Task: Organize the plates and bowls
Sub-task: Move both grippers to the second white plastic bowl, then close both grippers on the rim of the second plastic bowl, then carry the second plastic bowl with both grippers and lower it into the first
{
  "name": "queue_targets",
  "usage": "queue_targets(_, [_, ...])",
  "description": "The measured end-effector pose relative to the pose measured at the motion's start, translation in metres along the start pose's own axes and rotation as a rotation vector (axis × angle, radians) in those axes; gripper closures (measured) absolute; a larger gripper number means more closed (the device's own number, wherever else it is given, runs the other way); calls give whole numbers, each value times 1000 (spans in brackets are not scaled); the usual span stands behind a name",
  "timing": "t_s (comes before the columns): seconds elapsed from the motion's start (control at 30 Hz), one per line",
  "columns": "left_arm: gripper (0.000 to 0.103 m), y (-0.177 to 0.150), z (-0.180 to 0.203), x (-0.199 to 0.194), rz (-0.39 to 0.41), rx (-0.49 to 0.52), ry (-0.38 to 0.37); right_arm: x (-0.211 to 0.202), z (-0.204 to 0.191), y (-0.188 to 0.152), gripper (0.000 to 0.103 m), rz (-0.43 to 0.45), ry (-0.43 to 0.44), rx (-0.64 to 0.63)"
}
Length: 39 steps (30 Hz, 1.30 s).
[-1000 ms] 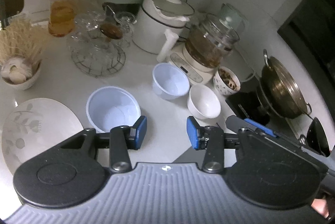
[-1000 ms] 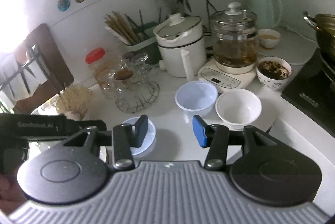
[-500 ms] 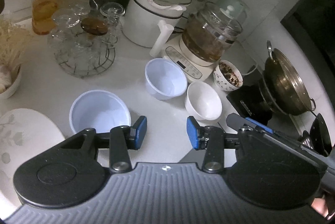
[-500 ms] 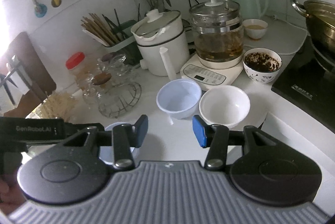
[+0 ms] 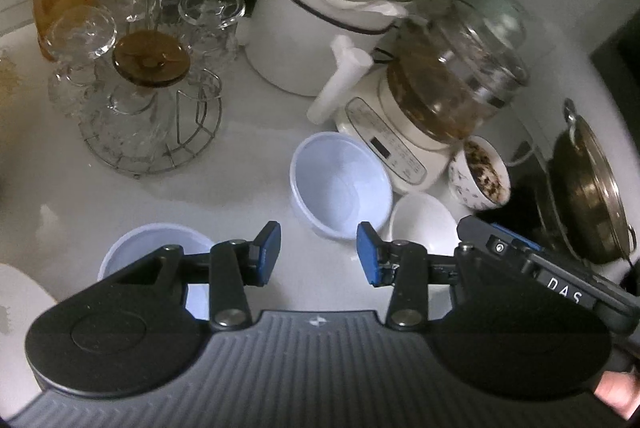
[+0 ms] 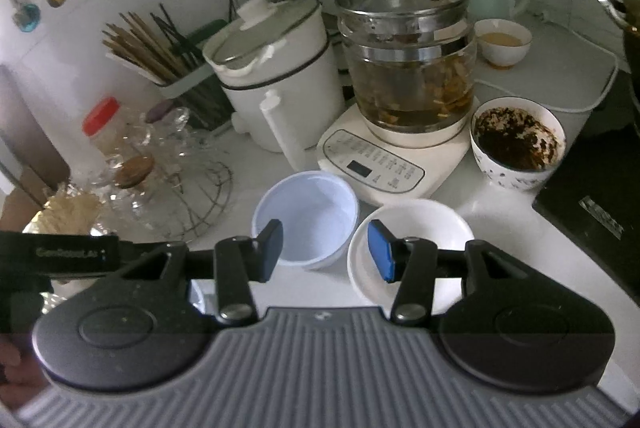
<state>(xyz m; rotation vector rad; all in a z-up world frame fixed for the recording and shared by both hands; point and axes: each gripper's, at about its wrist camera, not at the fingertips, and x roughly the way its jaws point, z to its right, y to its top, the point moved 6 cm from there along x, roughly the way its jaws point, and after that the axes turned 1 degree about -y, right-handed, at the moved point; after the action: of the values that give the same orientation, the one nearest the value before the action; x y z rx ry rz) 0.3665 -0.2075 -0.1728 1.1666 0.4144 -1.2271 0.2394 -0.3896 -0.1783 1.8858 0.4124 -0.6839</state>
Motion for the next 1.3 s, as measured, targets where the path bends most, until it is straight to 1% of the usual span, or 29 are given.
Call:
queue_targets(0.13, [55,13,-3,23,-16,-41,9,27,8,11,53,-42,9,-17])
queue_targets(0.3, [55,20,-4,54,-50,-62,14,57,12,19,53,-89,20,-57])
queue_targets(0.37, [56,21,-3,65,-59,-55,12,71,12,21,54,-113,29,-75])
queue_targets(0.4, [56,22,-3,71,-65,-53,16,77,12,20,55,-149,40,-75])
queue_targets(0.43, [56,23,-3,76,-71,-57,18,83,12,20,59,-158,42,-86])
queue_targets(0.53, [57,24,-8,92,-92,-78,7,99,11,19,64,-192,55,-113])
queue_targets(0.57, [58,24,-9,97,-98,-74,12,105,11,18,66,-203,58,-121])
queue_targets(0.6, [63,24,-10,101,-104,-68,18,109,12,18,66,-211,59,-126])
queue_targets(0.67, [66,24,-12,107,-103,-69,24,117,13,17,67,-228,68,-135])
queue_targets(0.73, [71,24,-15,114,-103,-82,28,126,14,16,71,-248,68,-144])
queue_targets(0.8, [78,24,-18,119,-97,-99,30,132,14,15,74,-263,73,-155])
queue_targets(0.87, [80,23,-19,122,-89,-115,26,137,12,15,77,-269,74,-184])
queue_targets(0.9, [80,23,-20,124,-85,-119,25,139,11,15,77,-276,72,-189])
queue_targets(1.0, [81,21,-21,126,-79,-131,42,143,14,17,82,-299,88,-149])
queue_targets(1.1, [81,22,-22,129,-77,-147,31,147,13,15,83,-311,89,-153])
queue_targets(1.2, [81,24,-22,128,-67,-151,41,150,12,15,84,-313,101,-159])
queue_targets(1.23, [81,25,-24,128,-67,-159,40,150,12,16,86,-314,102,-161])
queue_targets(1.3, [81,27,-25,127,-62,-176,30,150,12,18,87,-312,107,-156])
